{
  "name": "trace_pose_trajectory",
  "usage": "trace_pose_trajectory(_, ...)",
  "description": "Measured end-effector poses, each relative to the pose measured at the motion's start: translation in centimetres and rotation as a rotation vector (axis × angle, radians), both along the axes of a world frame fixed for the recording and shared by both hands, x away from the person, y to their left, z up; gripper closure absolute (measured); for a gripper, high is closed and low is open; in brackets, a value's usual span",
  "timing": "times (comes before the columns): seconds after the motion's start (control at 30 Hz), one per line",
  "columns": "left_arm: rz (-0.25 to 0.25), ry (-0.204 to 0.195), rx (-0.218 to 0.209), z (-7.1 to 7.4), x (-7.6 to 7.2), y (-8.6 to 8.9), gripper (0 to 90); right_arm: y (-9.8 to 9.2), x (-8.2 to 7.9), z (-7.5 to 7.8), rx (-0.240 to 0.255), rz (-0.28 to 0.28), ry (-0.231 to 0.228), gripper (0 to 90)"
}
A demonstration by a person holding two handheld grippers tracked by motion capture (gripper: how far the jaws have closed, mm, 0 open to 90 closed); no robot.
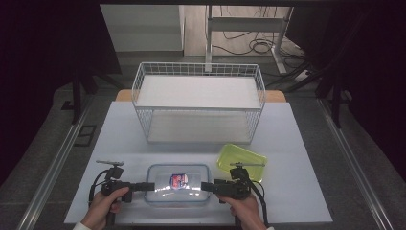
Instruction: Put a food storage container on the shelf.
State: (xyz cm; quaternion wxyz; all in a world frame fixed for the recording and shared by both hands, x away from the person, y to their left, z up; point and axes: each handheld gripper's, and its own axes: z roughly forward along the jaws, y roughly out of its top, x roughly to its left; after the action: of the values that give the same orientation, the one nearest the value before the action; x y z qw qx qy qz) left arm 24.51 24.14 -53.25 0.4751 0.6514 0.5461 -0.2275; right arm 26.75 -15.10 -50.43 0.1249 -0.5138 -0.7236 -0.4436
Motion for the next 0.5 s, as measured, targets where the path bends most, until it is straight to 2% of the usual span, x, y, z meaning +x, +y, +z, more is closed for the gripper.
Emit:
trace_pose_trajectory(0.03, -0.001, 0.000, 0.000, 0.0, 0.0, 0.0, 42.6, 0.1, 0.0, -0.1, 0.004, 0.001, -0.005, 27.7)
trace_pose_trajectory(0.13, -0.003, -0.001, 0.002, 0.0, 0.0, 0.0, 42.7, 0.4, 0.3, -0.5, 0.022, 0.013, 0.022, 28.5)
trace_pose_trajectory(0.17, -0.002, -0.002, 0.002, 0.0, 0.0, 0.0, 42.7, 0.6, 0.5, -0.8, 0.043, 0.021, 0.046, 28.6)
trace_pose_trajectory(0.33, 0.004, -0.001, 0.000, 0.0, 0.0, 0.0, 42.8, 0.7, 0.9, -1.2, 0.064, 0.036, 0.076, 26.9)
trace_pose_trajectory(0.43, 0.005, -0.005, -0.001, 0.0, -0.1, 0.0, 42.8, 0.6, 1.0, -1.2, 0.067, 0.048, 0.084, 28.2)
trace_pose_trajectory(0.5, 0.004, -0.009, 0.000, 0.0, -0.1, 0.0, 42.9, 0.3, 1.0, -1.0, 0.072, 0.051, 0.098, 32.8)
